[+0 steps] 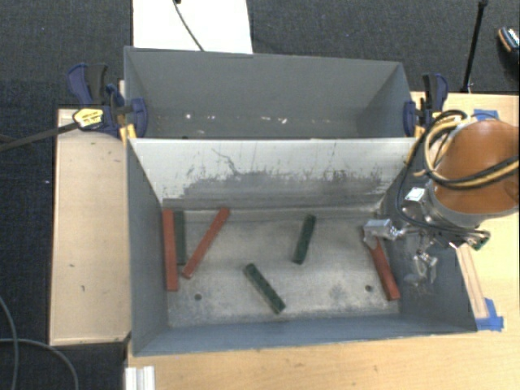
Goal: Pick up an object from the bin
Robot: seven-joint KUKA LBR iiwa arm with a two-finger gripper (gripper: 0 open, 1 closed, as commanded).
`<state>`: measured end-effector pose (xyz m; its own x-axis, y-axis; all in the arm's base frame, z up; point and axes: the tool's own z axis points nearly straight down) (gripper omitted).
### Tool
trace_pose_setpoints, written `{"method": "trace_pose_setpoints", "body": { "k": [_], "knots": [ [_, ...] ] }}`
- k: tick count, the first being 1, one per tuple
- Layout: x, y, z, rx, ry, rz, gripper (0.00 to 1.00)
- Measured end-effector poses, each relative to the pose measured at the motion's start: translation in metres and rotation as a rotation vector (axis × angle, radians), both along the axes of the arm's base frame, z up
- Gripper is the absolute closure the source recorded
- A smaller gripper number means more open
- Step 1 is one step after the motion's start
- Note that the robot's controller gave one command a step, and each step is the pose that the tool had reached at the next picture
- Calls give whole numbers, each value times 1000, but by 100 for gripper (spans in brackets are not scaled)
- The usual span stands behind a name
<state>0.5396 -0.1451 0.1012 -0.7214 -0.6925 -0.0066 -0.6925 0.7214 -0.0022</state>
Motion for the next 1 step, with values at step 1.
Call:
{"method": "trace_pose_setpoints", "body": {
  "k": [1],
  "knots": [
    [8, 16, -1, -2, -1, 115, 0]
  ]
}}
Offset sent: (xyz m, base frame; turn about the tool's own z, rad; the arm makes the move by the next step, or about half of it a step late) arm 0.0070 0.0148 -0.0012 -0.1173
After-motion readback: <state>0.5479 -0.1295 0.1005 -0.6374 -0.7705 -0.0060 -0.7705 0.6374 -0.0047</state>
